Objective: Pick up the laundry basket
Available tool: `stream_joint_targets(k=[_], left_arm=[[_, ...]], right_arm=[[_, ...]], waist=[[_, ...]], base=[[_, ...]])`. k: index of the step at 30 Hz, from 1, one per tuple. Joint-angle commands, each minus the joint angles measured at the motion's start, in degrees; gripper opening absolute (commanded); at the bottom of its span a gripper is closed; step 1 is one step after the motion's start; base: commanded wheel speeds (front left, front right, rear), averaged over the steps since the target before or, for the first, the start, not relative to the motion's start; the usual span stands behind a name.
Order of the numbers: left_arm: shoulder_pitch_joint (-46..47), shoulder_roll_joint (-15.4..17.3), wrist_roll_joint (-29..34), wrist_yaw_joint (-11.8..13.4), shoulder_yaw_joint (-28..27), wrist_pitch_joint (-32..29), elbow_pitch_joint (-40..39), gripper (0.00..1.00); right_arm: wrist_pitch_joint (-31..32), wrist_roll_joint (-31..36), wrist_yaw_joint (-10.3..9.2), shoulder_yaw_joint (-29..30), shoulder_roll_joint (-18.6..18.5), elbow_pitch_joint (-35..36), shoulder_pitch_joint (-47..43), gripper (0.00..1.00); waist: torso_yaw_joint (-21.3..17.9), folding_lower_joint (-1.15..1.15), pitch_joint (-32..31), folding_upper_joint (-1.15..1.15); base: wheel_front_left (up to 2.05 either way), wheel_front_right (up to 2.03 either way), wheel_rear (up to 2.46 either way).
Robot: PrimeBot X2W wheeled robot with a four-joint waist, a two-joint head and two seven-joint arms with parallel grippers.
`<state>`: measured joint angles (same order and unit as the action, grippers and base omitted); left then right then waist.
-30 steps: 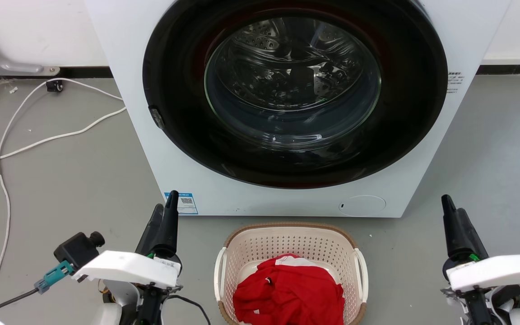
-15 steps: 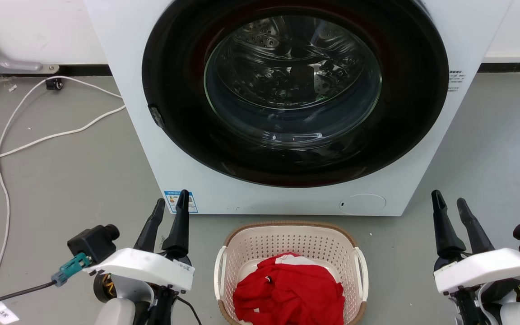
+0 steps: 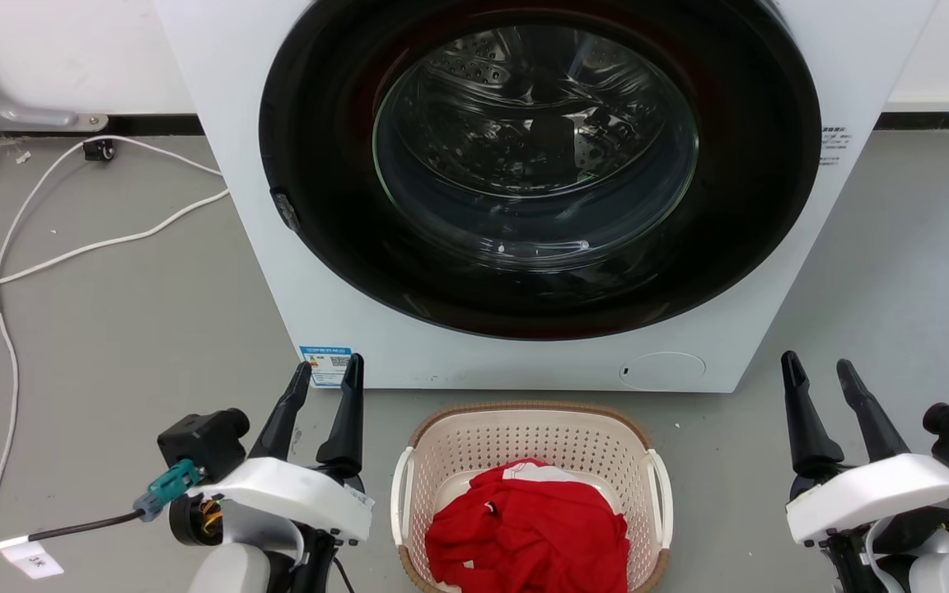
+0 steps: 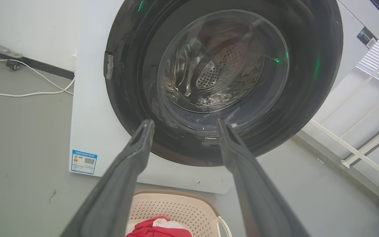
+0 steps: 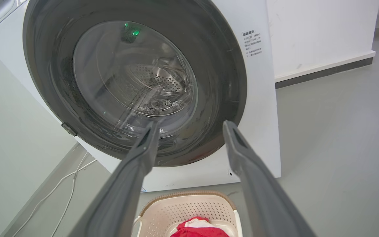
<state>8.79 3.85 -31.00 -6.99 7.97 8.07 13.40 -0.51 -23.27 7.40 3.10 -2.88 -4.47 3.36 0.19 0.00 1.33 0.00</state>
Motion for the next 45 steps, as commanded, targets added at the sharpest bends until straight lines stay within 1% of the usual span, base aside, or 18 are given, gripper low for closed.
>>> stream_joint_targets(k=[1,7,8,24,45], left_arm=[[1.53,0.33,2.53,0.13,0.39,0.85,-0.06,1.00],[1.68,0.19,5.78,0.20,0.92,1.65,0.75,1.00],[1.76,0.11,7.36,0.20,1.15,2.08,1.23,1.00],[2.43,-0.25,14.85,0.39,1.86,4.12,3.55,1.00],[2.96,-0.74,22.99,0.48,2.31,6.54,6.15,1.00]], right_arm=[[0.19,2.67,0.09,0.05,-0.05,1.23,-0.01,1.00],[0.49,5.89,0.10,0.00,-0.04,1.90,-0.46,1.00],[0.76,7.37,0.10,0.02,-0.04,2.14,-0.62,1.00],[1.04,14.12,0.12,0.06,-0.02,3.39,-1.69,1.00],[-0.81,20.25,0.08,0.16,0.00,3.04,-2.43,1.00]], waist=[[0.01,0.00,0.05,0.00],[0.01,0.00,0.06,0.00],[0.03,0.00,0.06,0.00],[-0.01,0.00,0.08,0.00],[0.17,0.00,0.09,0.00]], base=[[0.00,0.00,0.00],[0.00,0.00,0.00],[0.00,0.00,0.00],[0.00,0.00,0.00],[0.00,0.00,0.00]])
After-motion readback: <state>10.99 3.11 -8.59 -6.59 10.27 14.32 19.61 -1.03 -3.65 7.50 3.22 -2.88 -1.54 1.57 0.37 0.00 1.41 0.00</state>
